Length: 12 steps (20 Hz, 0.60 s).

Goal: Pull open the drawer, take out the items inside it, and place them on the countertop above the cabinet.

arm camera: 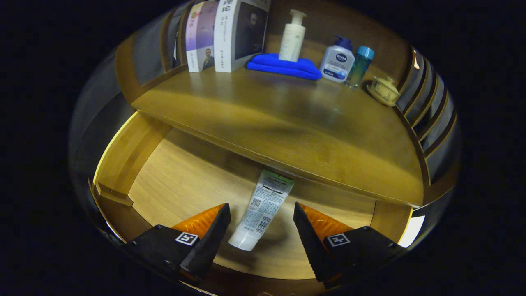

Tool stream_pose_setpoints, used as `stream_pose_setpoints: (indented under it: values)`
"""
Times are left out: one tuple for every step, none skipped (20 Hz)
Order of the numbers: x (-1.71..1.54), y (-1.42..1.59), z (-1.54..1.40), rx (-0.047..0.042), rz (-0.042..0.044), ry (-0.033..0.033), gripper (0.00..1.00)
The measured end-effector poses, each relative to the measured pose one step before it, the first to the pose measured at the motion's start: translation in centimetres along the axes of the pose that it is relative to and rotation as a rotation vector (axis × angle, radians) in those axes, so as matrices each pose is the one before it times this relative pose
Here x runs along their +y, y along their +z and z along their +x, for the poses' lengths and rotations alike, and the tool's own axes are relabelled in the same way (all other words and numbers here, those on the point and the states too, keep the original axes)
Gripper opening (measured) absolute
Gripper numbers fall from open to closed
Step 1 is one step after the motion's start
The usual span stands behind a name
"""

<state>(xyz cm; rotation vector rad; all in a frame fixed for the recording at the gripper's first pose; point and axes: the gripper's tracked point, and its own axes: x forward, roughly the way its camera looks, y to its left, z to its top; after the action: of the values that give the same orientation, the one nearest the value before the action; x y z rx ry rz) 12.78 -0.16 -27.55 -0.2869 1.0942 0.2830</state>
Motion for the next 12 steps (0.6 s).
stream_pose_setpoints:
  values:
    - [-0.096, -0.073, 0.398, 0.02447, 0.00689, 0.00939, 0.97]
    - [0.115, -0.348, 0.514, 0.03046, 0.00821, 0.01786, 0.97]
    - [0.328, -0.336, 0.387, 0.0443, 0.00675, 0.02849, 0.97]
    - [0.383, -0.634, 0.458, 0.04931, 0.00752, 0.02236, 0.97]
    - [-0.029, -0.07, 0.413, 0.03291, -0.00967, 0.00437, 0.97]
    - [-0.302, 0.045, 0.447, 0.02413, -0.01893, -0.01152, 0.97]
    - [-0.199, 0.25, 0.306, 0.01088, -0.00787, -0.0163, 0.97]
    - [-0.058, 0.085, 0.423, 0.00644, 0.00295, -0.00575, 0.97]
    - [0.161, 0.068, 0.304, 0.00475, 0.01229, 0.00457, 0.96]
    - [0.087, 0.005, 0.07, 0.00507, 0.00528, 0.00541, 0.95]
    - [-0.06, 0.024, 0.194, 0.0059, -0.00346, -0.00331, 0.87]
    - [0.308, -0.371, 0.541, 0.01323, -0.01074, 0.00485, 0.79]
